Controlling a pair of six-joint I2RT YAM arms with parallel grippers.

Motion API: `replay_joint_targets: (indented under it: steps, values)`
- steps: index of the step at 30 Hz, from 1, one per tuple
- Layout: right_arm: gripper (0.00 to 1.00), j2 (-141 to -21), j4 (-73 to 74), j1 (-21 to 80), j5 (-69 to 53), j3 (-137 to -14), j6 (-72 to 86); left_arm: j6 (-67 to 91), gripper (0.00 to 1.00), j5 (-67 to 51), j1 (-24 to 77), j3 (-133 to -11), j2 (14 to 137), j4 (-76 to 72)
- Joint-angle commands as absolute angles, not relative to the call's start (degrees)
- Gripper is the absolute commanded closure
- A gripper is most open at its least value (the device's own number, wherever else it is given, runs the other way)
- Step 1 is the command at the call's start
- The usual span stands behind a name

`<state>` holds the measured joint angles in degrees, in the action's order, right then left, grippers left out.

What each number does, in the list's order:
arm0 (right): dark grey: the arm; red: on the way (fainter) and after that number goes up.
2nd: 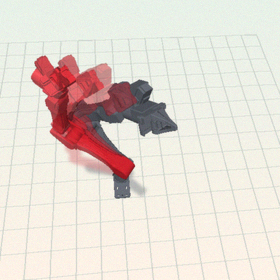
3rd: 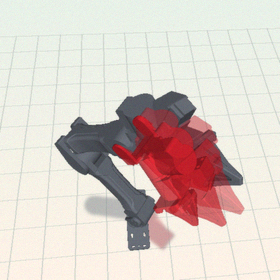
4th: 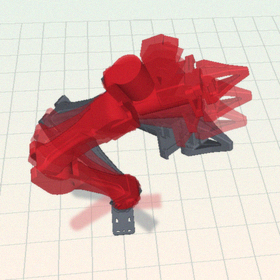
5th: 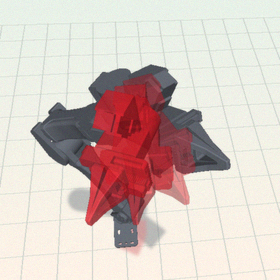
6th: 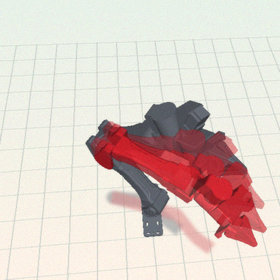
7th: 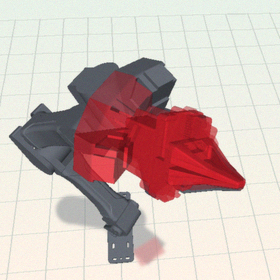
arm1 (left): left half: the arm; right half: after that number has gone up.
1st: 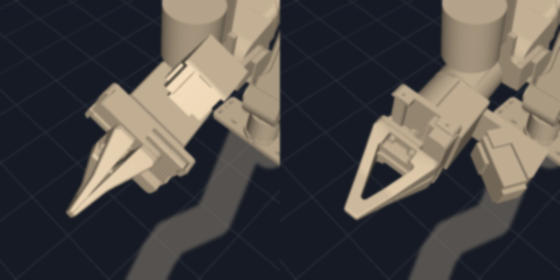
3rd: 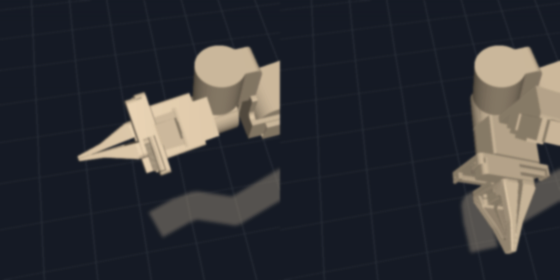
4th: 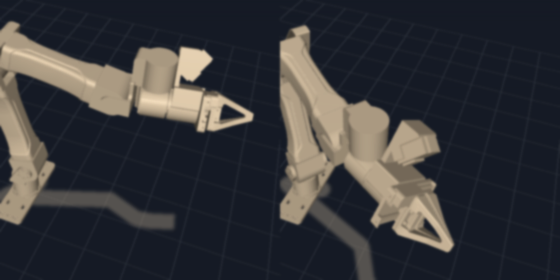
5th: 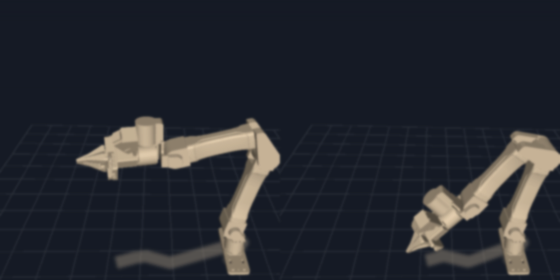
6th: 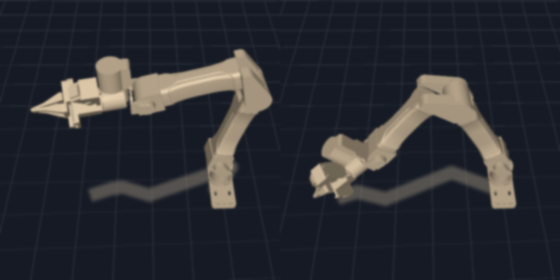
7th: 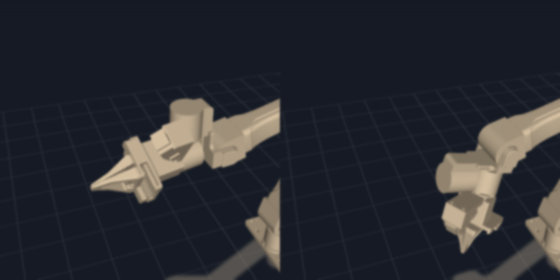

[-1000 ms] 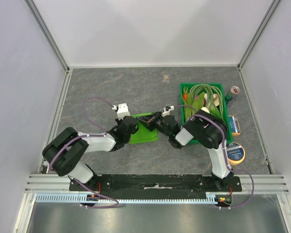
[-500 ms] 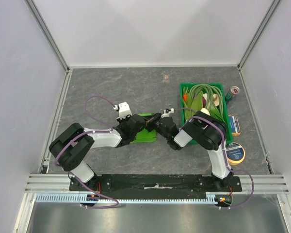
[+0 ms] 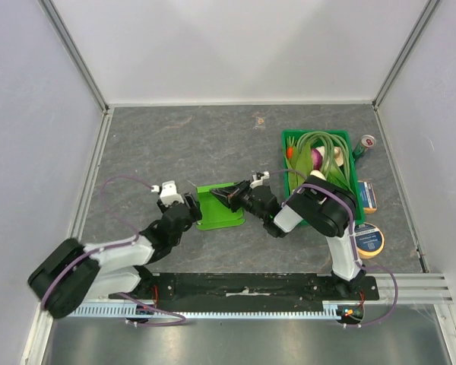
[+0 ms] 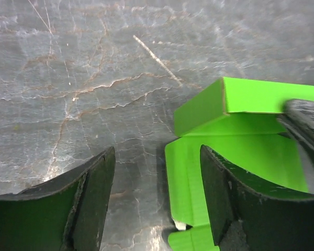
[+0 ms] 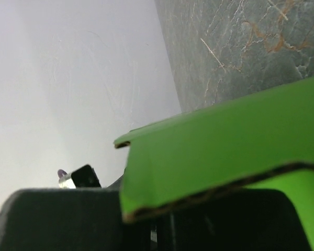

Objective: Fold the paper box

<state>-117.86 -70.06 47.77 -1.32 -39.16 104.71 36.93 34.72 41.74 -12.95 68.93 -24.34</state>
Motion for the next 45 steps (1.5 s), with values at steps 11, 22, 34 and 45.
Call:
replay_joint_targets:
  steps: [11, 22, 34, 45]
  values:
    - [1.00, -117.33, -67.06, 47.20, -3.34, -38.67, 105.73, 32.52, 0.30, 31.48, 41.22, -9.40, 55.80, -26.10]
    - [1.00, -117.68, -67.15, 47.20, -3.69, -38.67, 106.43, 31.46, 0.45, 34.10, 41.31, -17.66, 71.88, -29.97]
    - [1.00, -117.86, -66.80, 47.20, -4.22, -39.55, 106.87, 32.25, 0.73, 42.00, 41.31, -23.64, 84.89, -28.56]
    - [1.00, -116.81, -65.57, 47.64, -1.85, -38.85, 106.09, 42.98, 0.98, 51.68, 42.01, -30.50, 92.29, -12.83]
